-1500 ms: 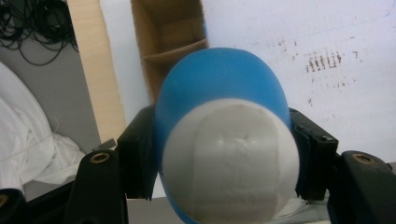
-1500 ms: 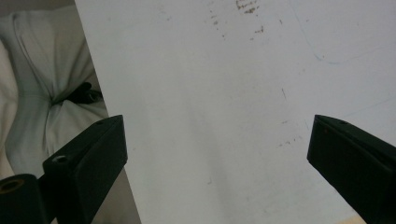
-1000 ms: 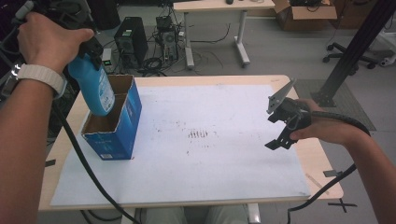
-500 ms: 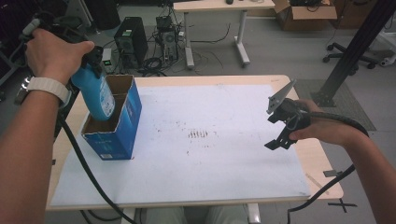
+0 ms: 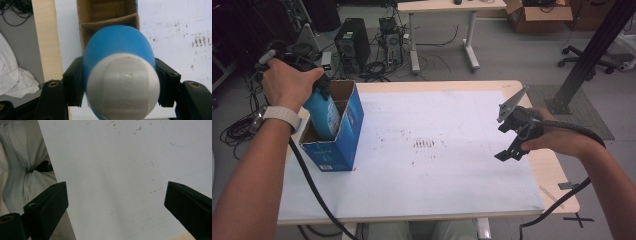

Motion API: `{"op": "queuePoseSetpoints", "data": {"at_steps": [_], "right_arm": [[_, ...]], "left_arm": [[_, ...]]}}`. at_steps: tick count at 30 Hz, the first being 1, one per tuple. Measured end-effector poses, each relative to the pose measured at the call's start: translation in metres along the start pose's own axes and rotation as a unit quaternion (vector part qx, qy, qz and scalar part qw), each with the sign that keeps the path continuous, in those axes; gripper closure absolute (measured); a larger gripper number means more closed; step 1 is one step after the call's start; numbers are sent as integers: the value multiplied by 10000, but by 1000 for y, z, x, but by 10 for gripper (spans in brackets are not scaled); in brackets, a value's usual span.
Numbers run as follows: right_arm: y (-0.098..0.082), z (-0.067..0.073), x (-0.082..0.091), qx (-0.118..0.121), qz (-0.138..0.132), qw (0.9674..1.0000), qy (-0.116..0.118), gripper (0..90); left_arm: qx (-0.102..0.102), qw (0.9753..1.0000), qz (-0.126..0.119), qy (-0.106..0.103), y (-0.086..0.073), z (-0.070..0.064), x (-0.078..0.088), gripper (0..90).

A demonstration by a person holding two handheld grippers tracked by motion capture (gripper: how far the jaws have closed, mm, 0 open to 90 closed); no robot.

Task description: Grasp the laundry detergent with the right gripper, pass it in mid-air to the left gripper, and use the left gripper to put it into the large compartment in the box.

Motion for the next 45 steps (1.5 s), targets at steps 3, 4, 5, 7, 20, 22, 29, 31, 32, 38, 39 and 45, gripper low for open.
{"op": "queuePoseSetpoints", "data": {"at_steps": [3,4,5,7,20,22,29,31,32,38,39,45], "right_arm": [[0,0,-1,14,14,10000,7,52],[0,0,-1,14,12,10000,10,52],[0,0,-1,13,18,10000,11,52],[0,1,-2,8,14,10000,19,52],[0,0,-4,-20,38,10000,40,52],[0,0,-6,-27,51,10000,47,52],[1,-1,-7,-15,61,10000,56,53],[1,-1,-7,-19,59,10000,65,53],[2,-2,-7,-18,63,10000,65,53],[2,-2,-8,-22,65,9999,75,53],[2,-2,-9,-26,63,9999,81,53],[1,-3,-9,-45,70,9999,74,53]], "left_arm": [[-34,10000,-18,-14,-2,0,-13,376],[-45,10000,-8,-24,-2,0,-18,376],[-56,10000,9,-25,-3,-1,-22,376],[-83,10000,7,-42,-4,-1,-29,376],[-158,9999,-6,3,-9,4,-63,376],[-167,9999,-25,2,-10,4,-67,376],[-207,9998,-25,18,-12,6,-78,376],[-206,9998,-11,11,-12,6,-81,376],[-215,9998,-4,15,-12,6,-83,376],[-213,9997,74,-2,-13,6,-90,376],[-213,9997,80,-3,-13,6,-91,375],[-235,9997,76,-8,-14,6,-97,375]]}}
Point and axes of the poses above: each handheld gripper's, and its own axes: x roughly backward along the jaws, y roughly out of its top, z roughly to its left, the point moved 1 cm from there along -x, roughly forward along the jaws, and after that the axes turned 12 degrees about x, right-handed, at the moved point
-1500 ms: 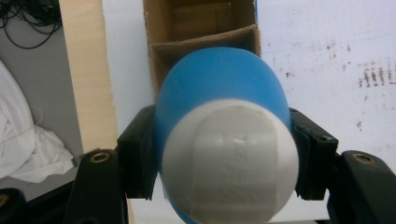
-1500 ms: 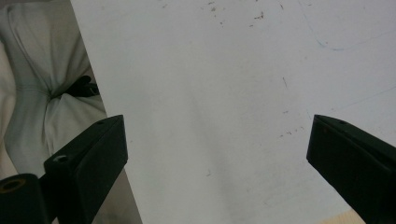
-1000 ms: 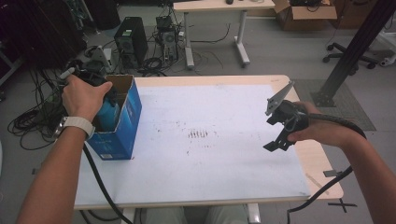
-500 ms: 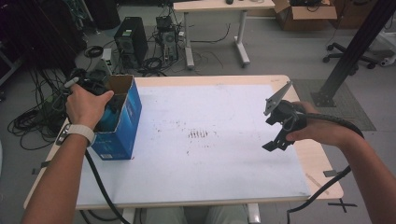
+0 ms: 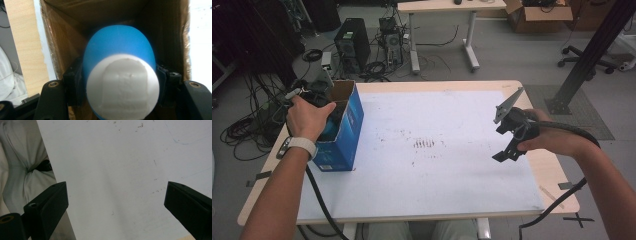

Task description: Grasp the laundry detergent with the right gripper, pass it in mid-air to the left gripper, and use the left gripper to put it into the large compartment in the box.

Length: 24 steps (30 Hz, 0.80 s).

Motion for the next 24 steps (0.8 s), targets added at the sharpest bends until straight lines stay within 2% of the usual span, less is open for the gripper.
{"op": "queuePoseSetpoints", "data": {"at_steps": [13,18,24], "right_arm": [[1,1,-4,23,12,10000,56,61],[1,2,-6,40,14,10000,80,61],[2,2,-6,46,15,9999,91,62]], "left_arm": [[-61,9999,25,-98,2,2,-2,367],[-29,9999,62,-93,2,4,0,295],[-62,9999,61,-137,2,5,2,255]]}}
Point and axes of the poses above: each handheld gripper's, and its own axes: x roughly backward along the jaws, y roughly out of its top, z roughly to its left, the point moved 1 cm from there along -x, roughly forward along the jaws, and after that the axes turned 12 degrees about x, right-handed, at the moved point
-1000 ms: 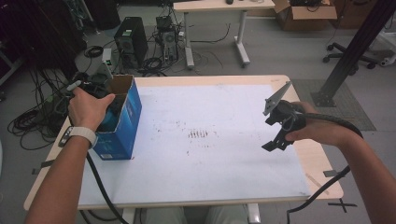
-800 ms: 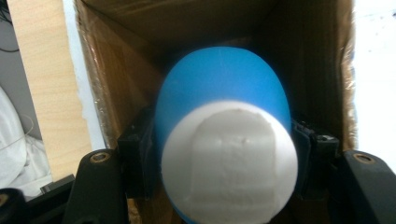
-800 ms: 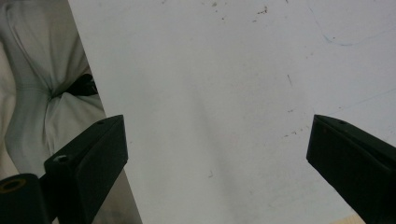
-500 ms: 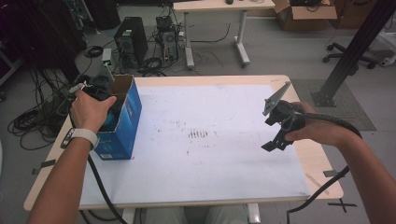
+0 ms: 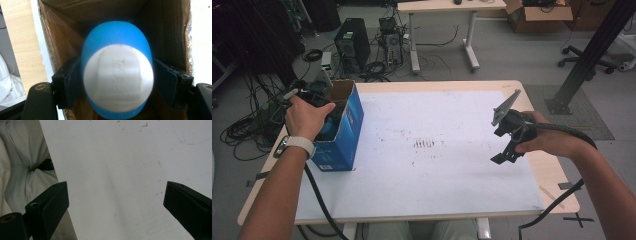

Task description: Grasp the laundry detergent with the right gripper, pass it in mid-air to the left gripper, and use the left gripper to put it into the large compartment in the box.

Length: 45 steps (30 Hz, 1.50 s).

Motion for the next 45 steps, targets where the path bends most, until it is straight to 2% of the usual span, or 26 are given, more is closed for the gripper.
{"op": "queuePoseSetpoints", "data": {"at_steps": [9,14,20,27,36,39,45], "right_arm": [[-1,2,1,-16,19,10000,-13,64],[-1,3,3,2,6,10000,-22,65],[-2,5,6,-6,-10,10000,-54,66],[-3,8,12,-4,-52,9999,-120,66],[-1,15,20,33,-118,9998,-178,66],[1,18,22,50,-128,9997,-192,66],[1,22,26,42,-119,9997,-222,66]], "left_arm": [[-7,10000,-94,4,0,-1,8,233],[-55,9998,-197,31,1,-3,19,212],[-151,9996,-215,-75,-1,-5,31,207],[-202,9994,-266,-31,-5,-7,52,201],[-424,9982,-410,-67,-16,-18,89,196],[-570,9975,-401,-84,-22,-24,99,193],[-914,9943,-434,-323,-35,-41,112,187]]}}
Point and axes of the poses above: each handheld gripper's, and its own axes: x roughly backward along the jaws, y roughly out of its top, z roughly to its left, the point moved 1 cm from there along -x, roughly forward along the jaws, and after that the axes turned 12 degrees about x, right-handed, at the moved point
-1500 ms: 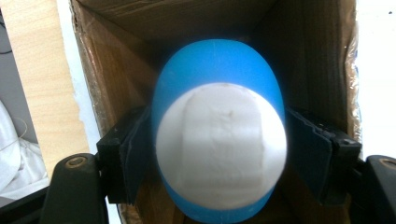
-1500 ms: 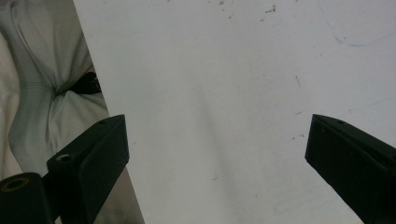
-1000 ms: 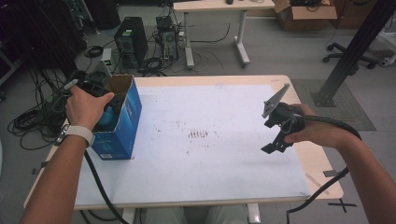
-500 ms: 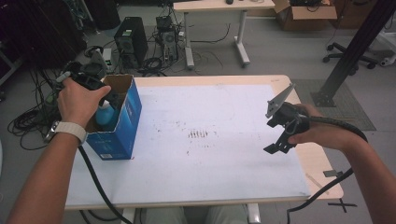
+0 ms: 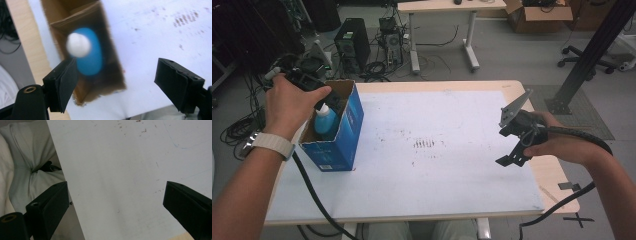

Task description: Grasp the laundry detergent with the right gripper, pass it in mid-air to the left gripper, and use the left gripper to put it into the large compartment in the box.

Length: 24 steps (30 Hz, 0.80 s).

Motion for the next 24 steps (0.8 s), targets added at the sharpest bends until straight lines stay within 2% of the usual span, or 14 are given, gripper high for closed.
{"op": "queuePoseSetpoints", "data": {"at_steps": [4,11,17,24], "right_arm": [[1,3,3,13,10,10000,-21,67],[1,6,4,14,6,10000,-45,68],[2,6,6,8,15,10000,-59,69],[3,5,7,-6,18,10000,-71,69]], "left_arm": [[-213,9997,-6,-91,-5,-11,9,161],[-425,9988,-73,-235,-12,-27,17,125],[-476,9984,-106,-300,-14,-35,22,81],[-636,9970,-75,-431,-16,-45,28,62]]}}
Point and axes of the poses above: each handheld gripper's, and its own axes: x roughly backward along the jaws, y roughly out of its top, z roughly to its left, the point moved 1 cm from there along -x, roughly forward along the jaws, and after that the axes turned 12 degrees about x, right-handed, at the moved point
